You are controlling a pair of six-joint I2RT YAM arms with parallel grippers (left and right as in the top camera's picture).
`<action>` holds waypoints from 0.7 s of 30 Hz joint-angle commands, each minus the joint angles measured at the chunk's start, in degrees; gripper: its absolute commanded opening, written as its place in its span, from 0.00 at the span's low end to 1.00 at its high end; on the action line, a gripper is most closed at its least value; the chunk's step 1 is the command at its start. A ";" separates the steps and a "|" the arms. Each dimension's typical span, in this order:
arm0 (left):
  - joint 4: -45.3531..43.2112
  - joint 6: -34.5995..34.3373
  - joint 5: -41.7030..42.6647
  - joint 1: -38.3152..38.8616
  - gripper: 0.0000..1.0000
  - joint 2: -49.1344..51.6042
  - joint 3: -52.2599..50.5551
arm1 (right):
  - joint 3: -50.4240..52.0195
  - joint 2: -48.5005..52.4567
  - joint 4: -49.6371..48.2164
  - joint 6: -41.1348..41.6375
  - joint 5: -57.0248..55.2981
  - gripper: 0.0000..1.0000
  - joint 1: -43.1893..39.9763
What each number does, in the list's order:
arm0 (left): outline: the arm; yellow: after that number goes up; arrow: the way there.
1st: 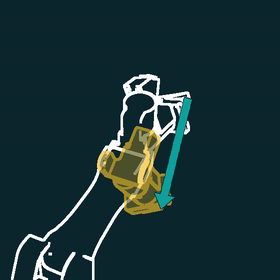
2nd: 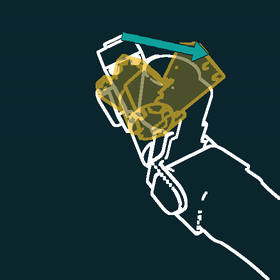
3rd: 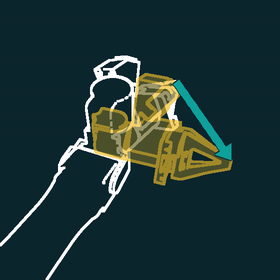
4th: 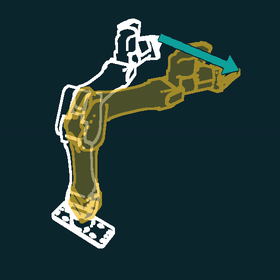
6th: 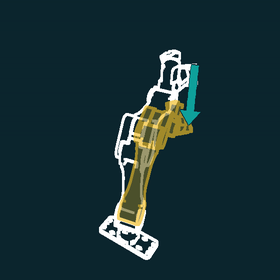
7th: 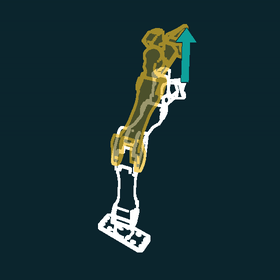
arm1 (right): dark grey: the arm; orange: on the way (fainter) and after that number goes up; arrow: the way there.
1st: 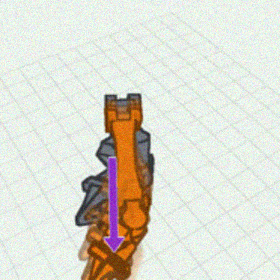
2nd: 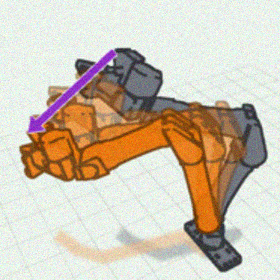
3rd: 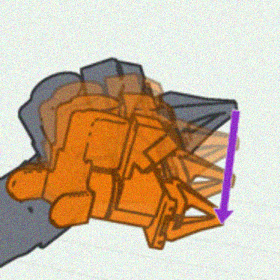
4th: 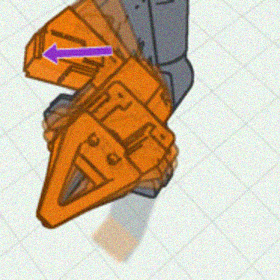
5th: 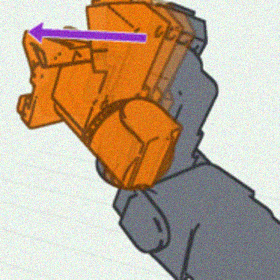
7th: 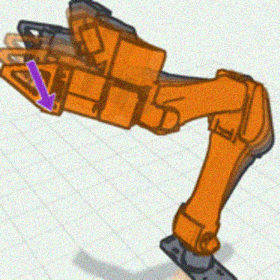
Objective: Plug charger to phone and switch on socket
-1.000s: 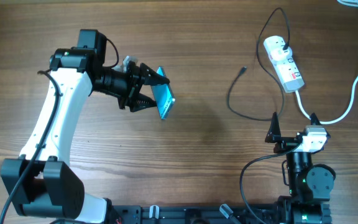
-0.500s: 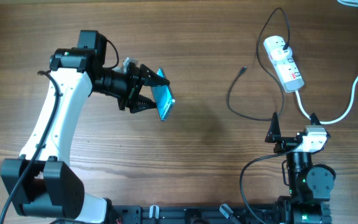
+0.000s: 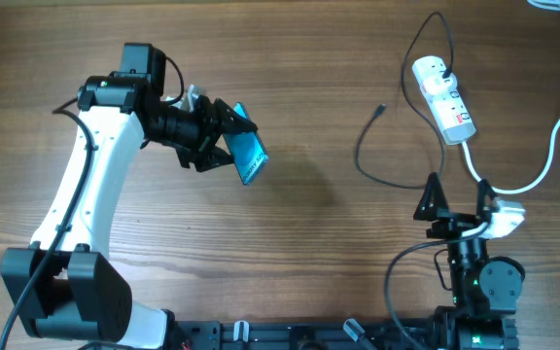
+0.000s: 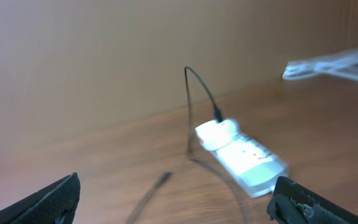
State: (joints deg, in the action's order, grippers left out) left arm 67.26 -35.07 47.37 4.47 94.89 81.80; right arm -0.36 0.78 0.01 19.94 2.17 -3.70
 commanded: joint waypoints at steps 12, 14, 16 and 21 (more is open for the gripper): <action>-6.91 -4.17 -15.96 1.77 0.48 -1.99 0.02 | 0.07 0.07 -2.56 32.28 20.33 1.00 -0.33; -7.89 -4.98 -17.42 3.08 0.48 -1.99 0.02 | 0.07 0.55 -2.56 27.43 23.80 1.00 -0.33; -9.29 -6.21 -18.16 4.50 0.48 -1.99 0.02 | 0.07 1.40 -2.75 24.52 25.27 1.00 -0.33; -11.54 -9.27 -19.21 7.54 0.48 -1.99 0.02 | 0.07 4.11 -5.92 21.66 31.23 1.00 -0.13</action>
State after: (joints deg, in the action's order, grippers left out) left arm 56.82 -41.06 29.52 10.02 94.89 81.80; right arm -0.36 3.03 -4.01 46.92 25.54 -3.70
